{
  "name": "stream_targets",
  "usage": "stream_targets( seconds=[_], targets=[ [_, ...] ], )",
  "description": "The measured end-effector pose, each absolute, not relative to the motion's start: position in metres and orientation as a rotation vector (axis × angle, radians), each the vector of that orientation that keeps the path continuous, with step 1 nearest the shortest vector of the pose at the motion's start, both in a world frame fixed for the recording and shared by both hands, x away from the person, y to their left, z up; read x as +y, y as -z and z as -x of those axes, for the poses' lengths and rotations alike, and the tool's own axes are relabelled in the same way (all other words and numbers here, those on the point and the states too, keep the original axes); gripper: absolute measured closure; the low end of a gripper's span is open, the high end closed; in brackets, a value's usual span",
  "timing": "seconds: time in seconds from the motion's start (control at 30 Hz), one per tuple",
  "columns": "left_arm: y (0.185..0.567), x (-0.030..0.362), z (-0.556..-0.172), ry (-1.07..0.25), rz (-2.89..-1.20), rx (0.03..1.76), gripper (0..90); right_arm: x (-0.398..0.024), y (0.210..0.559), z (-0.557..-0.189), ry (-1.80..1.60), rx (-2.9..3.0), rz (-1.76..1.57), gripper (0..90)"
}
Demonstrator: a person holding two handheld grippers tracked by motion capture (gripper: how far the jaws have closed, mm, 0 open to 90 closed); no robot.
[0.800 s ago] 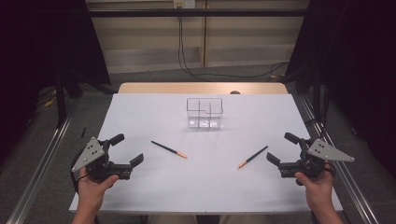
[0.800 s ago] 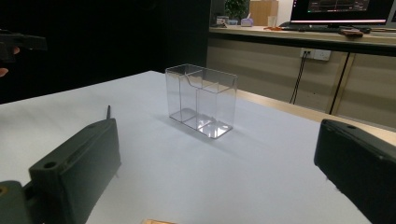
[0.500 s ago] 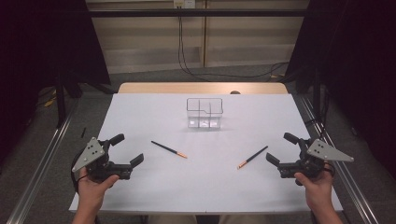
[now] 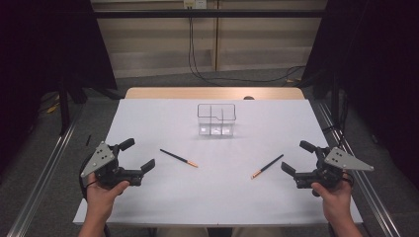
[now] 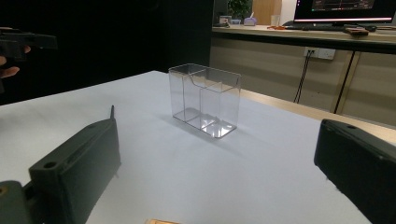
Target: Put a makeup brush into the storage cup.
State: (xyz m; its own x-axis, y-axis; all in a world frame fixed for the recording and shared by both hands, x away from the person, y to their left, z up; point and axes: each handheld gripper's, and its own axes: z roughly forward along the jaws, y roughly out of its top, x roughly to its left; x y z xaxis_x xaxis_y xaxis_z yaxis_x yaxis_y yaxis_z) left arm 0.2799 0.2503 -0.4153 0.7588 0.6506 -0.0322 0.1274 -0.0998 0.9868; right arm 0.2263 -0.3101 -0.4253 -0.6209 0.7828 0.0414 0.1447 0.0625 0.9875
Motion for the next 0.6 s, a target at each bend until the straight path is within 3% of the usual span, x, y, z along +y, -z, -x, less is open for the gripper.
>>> stream_targets(
  seconds=[0.6],
  targets=[
    [0.409,0.241,-0.292,-0.490,-1.638,0.615,0.1,-0.307,0.426,-0.226,-1.598,1.837,-0.915,0.0]
  ],
)
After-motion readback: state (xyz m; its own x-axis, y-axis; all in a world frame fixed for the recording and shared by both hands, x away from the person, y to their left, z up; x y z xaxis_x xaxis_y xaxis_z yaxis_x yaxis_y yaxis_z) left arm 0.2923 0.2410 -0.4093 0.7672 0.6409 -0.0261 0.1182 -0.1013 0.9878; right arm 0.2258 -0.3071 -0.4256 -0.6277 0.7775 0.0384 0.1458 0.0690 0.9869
